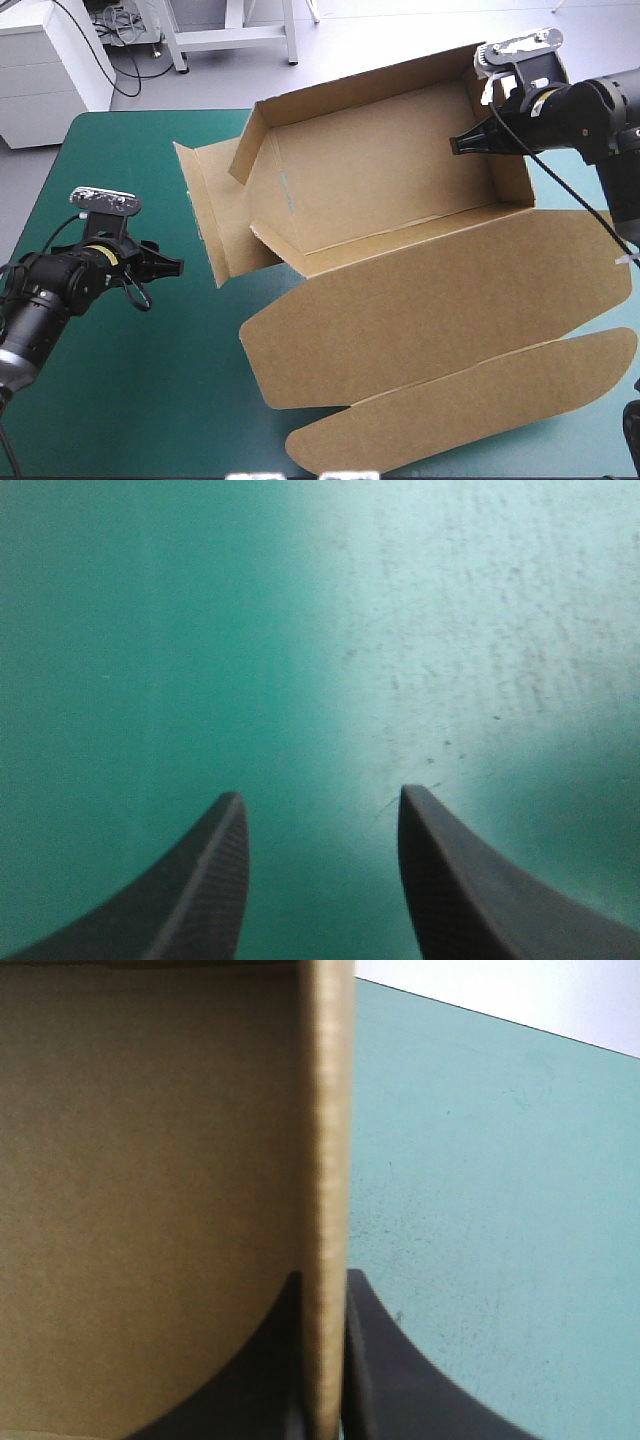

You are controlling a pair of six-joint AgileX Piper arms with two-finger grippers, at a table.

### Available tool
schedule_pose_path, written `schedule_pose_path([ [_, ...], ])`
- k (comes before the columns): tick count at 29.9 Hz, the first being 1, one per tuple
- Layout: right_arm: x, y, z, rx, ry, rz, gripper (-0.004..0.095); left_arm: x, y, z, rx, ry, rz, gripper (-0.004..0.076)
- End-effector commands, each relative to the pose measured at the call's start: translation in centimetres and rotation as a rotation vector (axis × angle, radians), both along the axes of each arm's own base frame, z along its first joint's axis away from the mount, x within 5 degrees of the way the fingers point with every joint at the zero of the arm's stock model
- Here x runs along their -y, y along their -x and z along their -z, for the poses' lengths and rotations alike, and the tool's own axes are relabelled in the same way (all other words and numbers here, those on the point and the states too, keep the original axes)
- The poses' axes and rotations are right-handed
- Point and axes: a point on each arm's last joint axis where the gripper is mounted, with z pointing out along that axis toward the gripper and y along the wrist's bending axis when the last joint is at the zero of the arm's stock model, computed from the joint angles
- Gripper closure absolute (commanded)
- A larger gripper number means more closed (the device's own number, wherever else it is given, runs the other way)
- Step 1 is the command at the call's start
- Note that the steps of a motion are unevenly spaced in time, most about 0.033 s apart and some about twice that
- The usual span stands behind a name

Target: Fold the box

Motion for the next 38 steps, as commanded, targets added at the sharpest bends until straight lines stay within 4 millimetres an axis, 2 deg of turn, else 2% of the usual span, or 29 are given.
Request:
schedule_pose_path([
  [1, 0.5, 1.9, -2.0, 0.068, -0.017, -0.004, 0.0926, 0.3, -2.0, -0.6, 0.078, 0.157, 0.040, 0.0387],
  [7, 0.5, 1.8, -1.9, 0.066, -0.013, -0.007, 0.0926, 2.4, -4.3, 1.1, 0.047, 0.377, 0.161, 0.0383],
  [12, 0.3, 1.2, -1.5, 0.050, -0.011, -0.009, 0.0926, 3.7, -5.4, 1.1, 0.106, 0.516, 0.244, 0.0383],
  [20, -0.3, -1.0, 0.3, -0.010, 0.000, -0.015, 0.0926, 4.8, -5.2, -0.1, 0.170, 0.655, 0.346, 0.0383],
  [32, -1.5, -5.3, 4.5, -0.137, 0.014, -0.035, 0.0925, 6.4, -4.1, -1.7, 0.186, 0.882, 0.523, 0.0384],
  [38, -1.9, -6.3, 5.7, -0.170, 0.016, -0.055, 0.0925, 6.9, -3.6, -2.6, 0.197, 1.002, 0.575, 0.0384],
])
